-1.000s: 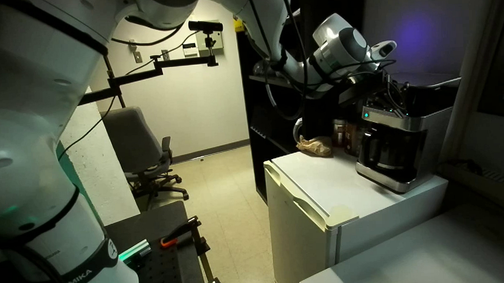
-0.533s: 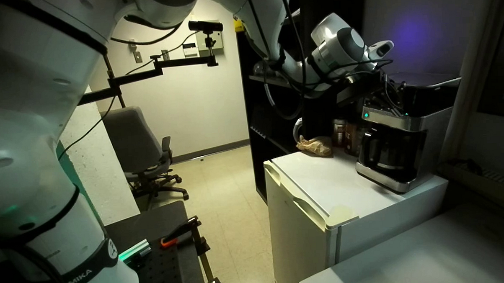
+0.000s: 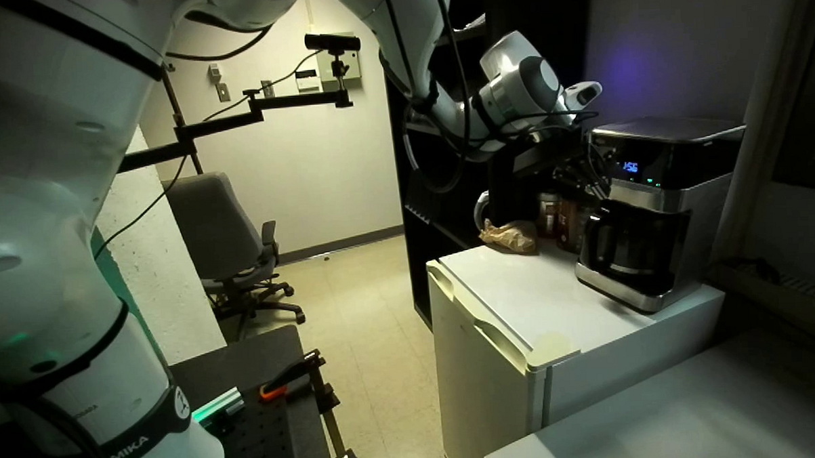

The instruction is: Turn off the coffeemaker.

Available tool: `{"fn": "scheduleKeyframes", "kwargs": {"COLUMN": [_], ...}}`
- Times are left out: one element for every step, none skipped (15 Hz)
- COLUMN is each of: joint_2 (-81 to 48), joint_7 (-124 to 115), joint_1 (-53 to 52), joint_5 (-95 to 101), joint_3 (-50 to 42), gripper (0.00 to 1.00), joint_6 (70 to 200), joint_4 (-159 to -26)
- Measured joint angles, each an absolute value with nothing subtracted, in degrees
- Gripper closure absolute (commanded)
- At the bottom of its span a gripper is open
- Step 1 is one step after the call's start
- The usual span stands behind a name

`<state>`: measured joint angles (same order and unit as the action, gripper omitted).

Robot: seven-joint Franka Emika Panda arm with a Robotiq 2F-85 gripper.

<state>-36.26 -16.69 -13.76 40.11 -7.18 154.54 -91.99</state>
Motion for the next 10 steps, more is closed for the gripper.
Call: {"fn": "scheduleKeyframes", "kwargs": {"joint_2": [-35.67,-35.2,-34.76,-34.43,-34.24,-34.17,-34.17,-34.17,-34.17,-34.17], "joint_7": [-16.47,-16.3,-16.12,-15.88,-15.68,-15.53,-15.41,-15.29,-15.08,-14.82], "joint_1": [-13.75,-13.75,-13.75,-13.72,-13.69,-13.68,-13.68,-13.68,-13.68,-13.68], "joint_5": [40.11,40.1,40.11,40.11,40.1,40.1,40.11,40.11,40.08,40.04], "joint_3": [-6.97,-6.89,-6.88,-6.88,-6.88,-6.88,-6.86,-6.83,-6.76,-6.68], "gripper": [1.0,1.0,1.0,1.0,1.0,1.0,1.0,1.0,1.0,1.0], "joint_6": [154.65,154.89,155.19,155.53,155.88,156.18,156.39,156.58,156.72,156.81], "joint_4": [-92.94,-93.69,-94.32,-94.76,-95.0,-95.15,-95.18,-95.18,-95.18,-95.18]}}
